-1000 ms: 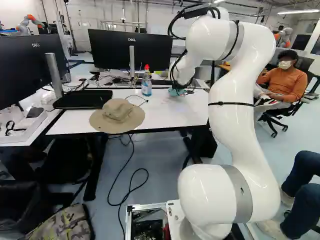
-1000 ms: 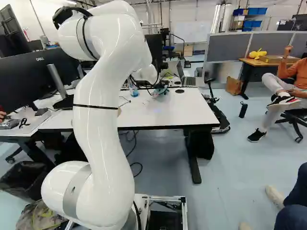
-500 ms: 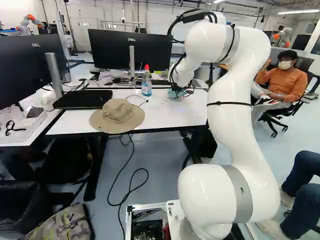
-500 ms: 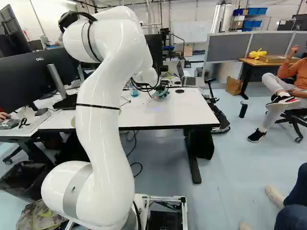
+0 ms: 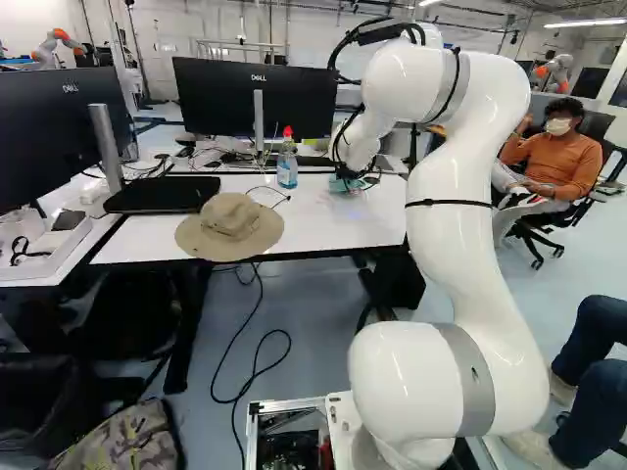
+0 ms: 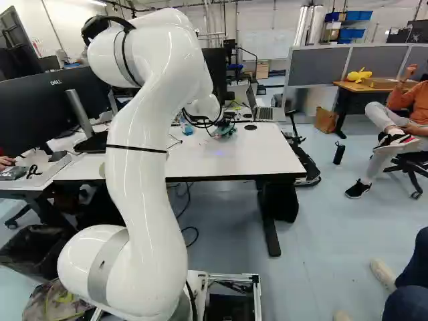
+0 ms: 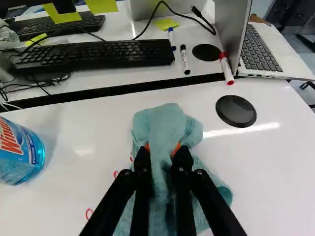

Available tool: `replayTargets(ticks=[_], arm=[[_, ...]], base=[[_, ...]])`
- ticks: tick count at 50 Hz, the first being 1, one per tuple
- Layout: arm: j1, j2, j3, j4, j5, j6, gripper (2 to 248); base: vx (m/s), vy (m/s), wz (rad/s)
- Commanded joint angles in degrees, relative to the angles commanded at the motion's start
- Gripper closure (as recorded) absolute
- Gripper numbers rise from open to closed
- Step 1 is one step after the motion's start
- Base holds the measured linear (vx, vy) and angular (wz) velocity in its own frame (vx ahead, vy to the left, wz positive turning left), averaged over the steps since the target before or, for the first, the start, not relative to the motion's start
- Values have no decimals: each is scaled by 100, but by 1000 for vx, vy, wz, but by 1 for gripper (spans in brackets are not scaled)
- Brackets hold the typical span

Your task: Clean the table with the green towel

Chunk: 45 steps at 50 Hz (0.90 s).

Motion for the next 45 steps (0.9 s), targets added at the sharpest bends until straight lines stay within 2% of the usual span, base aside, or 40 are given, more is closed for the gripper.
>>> replayTargets(ticks=[27,45], arm=[[0,0,0,0,-500,0,198],[0,0,0,0,-594,0,198]], base=[[0,0,0],[0,0,0]])
